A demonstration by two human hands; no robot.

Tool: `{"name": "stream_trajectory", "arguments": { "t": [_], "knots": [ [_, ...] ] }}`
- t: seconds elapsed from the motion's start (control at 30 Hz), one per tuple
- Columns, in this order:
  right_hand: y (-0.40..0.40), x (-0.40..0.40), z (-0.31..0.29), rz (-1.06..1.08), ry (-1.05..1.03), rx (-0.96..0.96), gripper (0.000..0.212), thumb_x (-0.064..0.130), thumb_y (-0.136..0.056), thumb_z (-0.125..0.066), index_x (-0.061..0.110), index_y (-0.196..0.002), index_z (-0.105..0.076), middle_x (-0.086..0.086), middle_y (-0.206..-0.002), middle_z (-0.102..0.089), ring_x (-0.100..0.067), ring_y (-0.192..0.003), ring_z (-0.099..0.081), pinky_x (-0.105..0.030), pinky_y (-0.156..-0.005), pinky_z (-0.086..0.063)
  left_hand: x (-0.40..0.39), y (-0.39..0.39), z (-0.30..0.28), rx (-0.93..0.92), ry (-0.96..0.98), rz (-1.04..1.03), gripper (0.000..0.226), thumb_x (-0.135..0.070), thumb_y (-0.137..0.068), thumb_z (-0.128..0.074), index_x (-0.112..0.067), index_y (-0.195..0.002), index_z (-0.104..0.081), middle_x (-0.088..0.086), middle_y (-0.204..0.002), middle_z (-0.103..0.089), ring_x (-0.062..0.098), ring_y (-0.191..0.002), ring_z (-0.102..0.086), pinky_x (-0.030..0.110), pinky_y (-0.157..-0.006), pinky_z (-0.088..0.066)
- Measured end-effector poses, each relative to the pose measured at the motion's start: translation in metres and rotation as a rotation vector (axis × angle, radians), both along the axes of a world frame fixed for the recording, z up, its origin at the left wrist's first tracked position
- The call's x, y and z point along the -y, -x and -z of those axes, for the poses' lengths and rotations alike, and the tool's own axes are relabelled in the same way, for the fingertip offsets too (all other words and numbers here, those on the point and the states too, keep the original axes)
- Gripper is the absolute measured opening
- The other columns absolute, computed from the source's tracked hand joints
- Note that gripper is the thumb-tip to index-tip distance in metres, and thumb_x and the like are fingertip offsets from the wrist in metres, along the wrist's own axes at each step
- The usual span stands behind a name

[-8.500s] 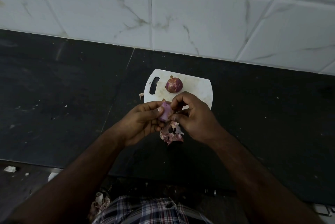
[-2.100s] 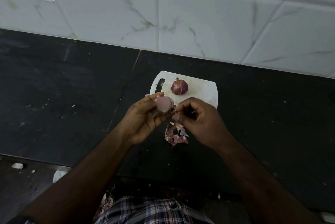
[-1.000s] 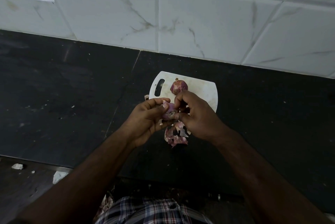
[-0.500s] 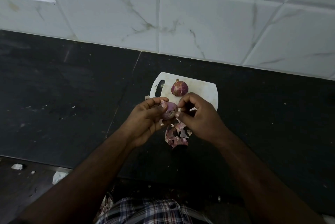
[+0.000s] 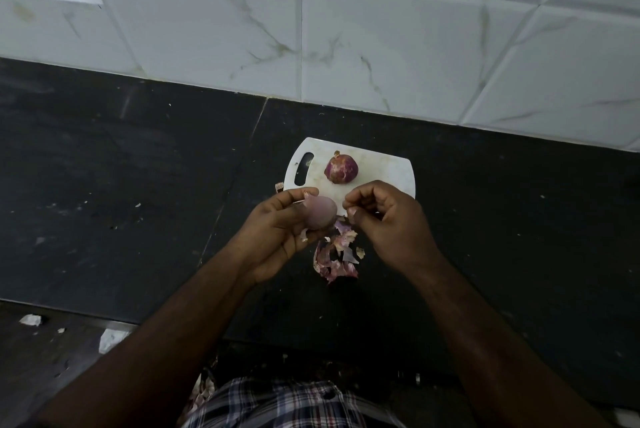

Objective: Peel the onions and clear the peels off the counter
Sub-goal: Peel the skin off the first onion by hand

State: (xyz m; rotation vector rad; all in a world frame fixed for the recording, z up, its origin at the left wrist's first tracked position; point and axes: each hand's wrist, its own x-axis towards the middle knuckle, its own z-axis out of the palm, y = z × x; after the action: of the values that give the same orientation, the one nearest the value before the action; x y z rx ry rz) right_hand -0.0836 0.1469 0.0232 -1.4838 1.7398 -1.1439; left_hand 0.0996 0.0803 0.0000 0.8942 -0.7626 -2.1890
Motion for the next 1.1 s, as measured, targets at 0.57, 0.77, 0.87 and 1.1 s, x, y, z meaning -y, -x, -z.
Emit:
{"name": "stream_trajectory", "arguments": {
  "t": [0.57, 0.77, 0.87, 1.1],
  "knots": [
    [-0.014, -0.007, 0.007, -0.077, 0.040, 0.114, 0.021, 0.002, -0.083, -0.074, 0.021, -0.090, -0.075, 0.008, -0.086, -0.074, -0.008, -0.086, -0.071, -0.028, -0.080, -0.058, -0.004, 0.001, 0.008, -0.105, -0.003, 0.013, 0.027, -0.013, -0.101, -0.053, 0.003, -0.123, -0.055, 0.014, -0.107, -0.066, 0.023, -0.097, -0.069, 0.041, -0.094, -0.056],
    [-0.006, -0.010, 0.010, -0.063, -0.054, 0.039, 0.018, 0.012, -0.092, -0.068, 0.021, -0.106, -0.076, 0.012, -0.097, -0.075, 0.001, -0.094, -0.069, -0.023, -0.087, -0.056, 0.000, -0.002, -0.001, -0.010, -0.121, -0.060, 0.056, -0.034, -0.090, -0.062, 0.004, -0.130, -0.054, 0.025, -0.112, -0.071, 0.032, -0.100, -0.073, 0.037, -0.081, -0.063],
    [-0.006, -0.010, 0.010, -0.004, -0.052, -0.029, 0.016, 0.010, -0.083, -0.077, 0.021, -0.095, -0.078, 0.014, -0.085, -0.075, 0.002, -0.082, -0.069, -0.018, -0.076, -0.054, -0.004, 0.000, -0.001, 0.057, -0.120, -0.042, 0.048, -0.037, -0.097, -0.058, -0.006, -0.133, -0.052, 0.024, -0.106, -0.073, 0.030, -0.089, -0.076, 0.036, -0.075, -0.064],
    [-0.019, -0.004, 0.000, -0.127, -0.026, -0.099, 0.055, 0.022, -0.073, -0.087, 0.020, -0.125, -0.067, 0.006, -0.127, -0.061, -0.005, -0.116, -0.058, -0.021, -0.091, -0.055, -0.007, 0.002, -0.004, 0.173, -0.016, 0.005, 0.051, -0.048, -0.099, -0.053, -0.007, -0.128, -0.060, 0.010, -0.093, -0.074, 0.015, -0.075, -0.070, 0.025, -0.062, -0.059]
  ]
}}
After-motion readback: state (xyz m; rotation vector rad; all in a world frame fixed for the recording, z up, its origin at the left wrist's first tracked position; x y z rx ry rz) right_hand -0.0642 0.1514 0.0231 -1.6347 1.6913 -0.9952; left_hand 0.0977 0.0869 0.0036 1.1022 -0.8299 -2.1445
